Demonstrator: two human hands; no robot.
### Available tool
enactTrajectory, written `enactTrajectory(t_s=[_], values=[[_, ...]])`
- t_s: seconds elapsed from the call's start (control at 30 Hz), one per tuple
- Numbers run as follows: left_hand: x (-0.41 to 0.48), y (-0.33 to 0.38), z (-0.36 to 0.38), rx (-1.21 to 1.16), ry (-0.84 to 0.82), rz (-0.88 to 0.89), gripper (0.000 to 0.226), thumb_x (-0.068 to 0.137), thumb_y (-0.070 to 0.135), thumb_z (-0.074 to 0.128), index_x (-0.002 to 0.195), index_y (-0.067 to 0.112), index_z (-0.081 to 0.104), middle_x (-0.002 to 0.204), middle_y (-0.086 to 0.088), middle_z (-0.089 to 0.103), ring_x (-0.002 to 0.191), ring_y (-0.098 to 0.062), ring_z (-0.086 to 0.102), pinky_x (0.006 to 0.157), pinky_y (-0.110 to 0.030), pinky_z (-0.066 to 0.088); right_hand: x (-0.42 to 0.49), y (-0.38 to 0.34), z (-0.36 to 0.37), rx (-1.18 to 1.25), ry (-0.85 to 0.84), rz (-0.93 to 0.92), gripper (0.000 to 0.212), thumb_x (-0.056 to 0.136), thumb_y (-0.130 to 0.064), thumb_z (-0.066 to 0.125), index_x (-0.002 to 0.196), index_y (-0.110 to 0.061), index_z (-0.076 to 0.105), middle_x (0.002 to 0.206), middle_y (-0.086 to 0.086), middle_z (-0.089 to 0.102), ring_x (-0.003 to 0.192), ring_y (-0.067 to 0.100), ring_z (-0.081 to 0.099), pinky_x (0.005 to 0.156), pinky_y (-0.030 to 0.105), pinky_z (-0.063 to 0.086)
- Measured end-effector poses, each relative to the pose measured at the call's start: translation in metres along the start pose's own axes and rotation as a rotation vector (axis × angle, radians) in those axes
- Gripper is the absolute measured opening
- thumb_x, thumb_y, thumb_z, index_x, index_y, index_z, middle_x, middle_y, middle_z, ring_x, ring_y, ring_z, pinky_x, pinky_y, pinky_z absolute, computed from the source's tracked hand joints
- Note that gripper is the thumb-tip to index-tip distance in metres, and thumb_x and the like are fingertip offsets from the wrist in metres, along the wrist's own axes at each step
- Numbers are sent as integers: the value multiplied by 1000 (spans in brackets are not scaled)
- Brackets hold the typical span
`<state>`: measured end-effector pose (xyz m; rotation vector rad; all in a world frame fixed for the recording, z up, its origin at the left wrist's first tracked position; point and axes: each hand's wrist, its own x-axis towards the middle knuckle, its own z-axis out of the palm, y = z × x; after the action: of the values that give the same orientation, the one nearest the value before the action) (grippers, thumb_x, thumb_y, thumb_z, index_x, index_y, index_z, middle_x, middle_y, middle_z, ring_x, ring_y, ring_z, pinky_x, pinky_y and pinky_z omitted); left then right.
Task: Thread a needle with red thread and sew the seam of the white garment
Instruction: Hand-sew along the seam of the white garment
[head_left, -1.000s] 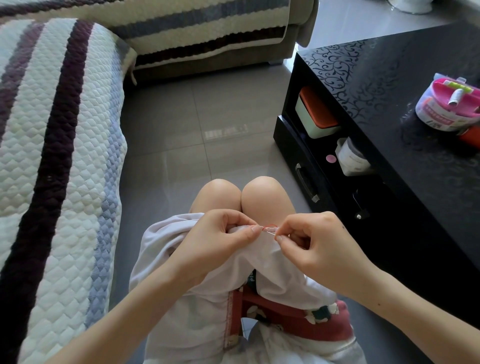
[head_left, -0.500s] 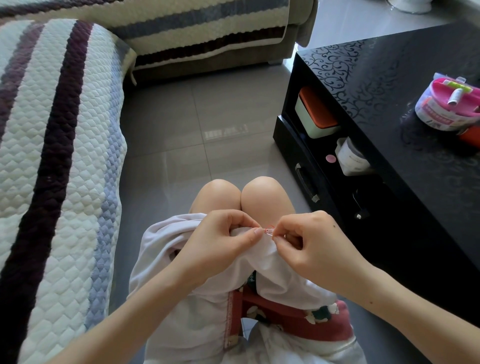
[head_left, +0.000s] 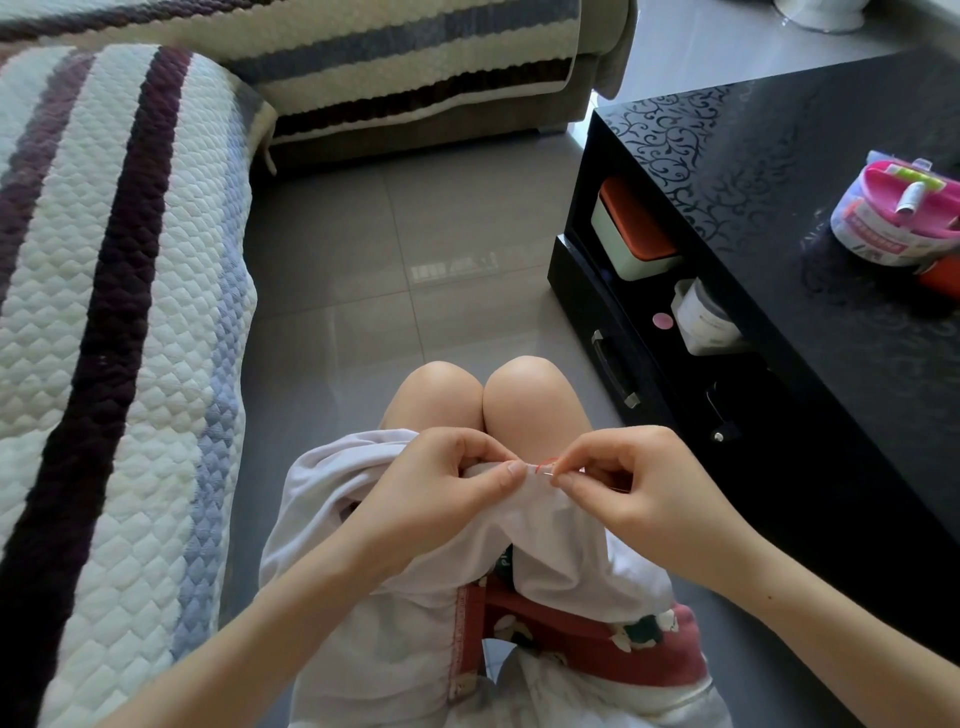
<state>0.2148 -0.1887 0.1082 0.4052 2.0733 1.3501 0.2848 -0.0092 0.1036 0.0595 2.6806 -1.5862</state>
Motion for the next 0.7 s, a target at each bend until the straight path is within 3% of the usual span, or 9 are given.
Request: enactTrajectory(t_s=[0.1, 0.17, 0.2, 0.33, 0.53, 0.7], values=[[1, 0, 1, -24, -19, -2, 15, 92, 19, 62, 86, 13, 74, 72, 14, 71, 72, 7, 61, 68, -9, 45, 1, -1, -3, 125, -11, 57, 10, 83, -16, 69, 75, -16, 74, 69, 19, 67, 68, 35, 65, 63, 48, 51], [2, -1, 0, -57, -55, -7, 15, 92, 18, 61, 88, 11, 74, 77, 11, 72, 76, 5, 61, 70, -11, 46, 2, -2, -5, 209, -35, 98, 7, 82, -16, 70, 77, -16, 74, 78, 27, 67, 82, 48, 63, 76, 59, 51], [2, -1, 0, -85, -73, -11, 16, 93, 18, 61, 89, 10, 74, 81, 7, 73, 78, 3, 62, 72, -12, 47, 2, -1, -6, 240, -48, 114, 8, 84, -11, 70, 78, -14, 75, 80, 25, 69, 85, 46, 64, 80, 57, 52], [3, -3, -2, -248, -148, -50, 16, 92, 16, 59, 92, 7, 72, 91, -3, 73, 87, -4, 63, 79, -16, 49, 0, -3, -8, 379, -79, 183, 13, 85, 6, 63, 82, -2, 73, 84, 6, 75, 90, 15, 71, 81, 23, 56], [3, -3, -5, -449, -240, -90, 24, 84, 25, 64, 93, 5, 72, 93, -8, 72, 89, -12, 64, 77, -19, 50, 0, -4, -6, 447, -93, 183, 13, 86, 3, 62, 83, -5, 73, 85, 9, 74, 92, 21, 70, 82, 29, 54], [3, -2, -4, -492, -237, -111, 15, 83, 25, 70, 82, 11, 74, 84, -6, 72, 80, -9, 65, 71, -17, 50, 3, -5, 1, 473, -138, 157, 12, 89, -1, 61, 82, -7, 70, 72, 3, 67, 71, 10, 63, 64, 17, 49]])
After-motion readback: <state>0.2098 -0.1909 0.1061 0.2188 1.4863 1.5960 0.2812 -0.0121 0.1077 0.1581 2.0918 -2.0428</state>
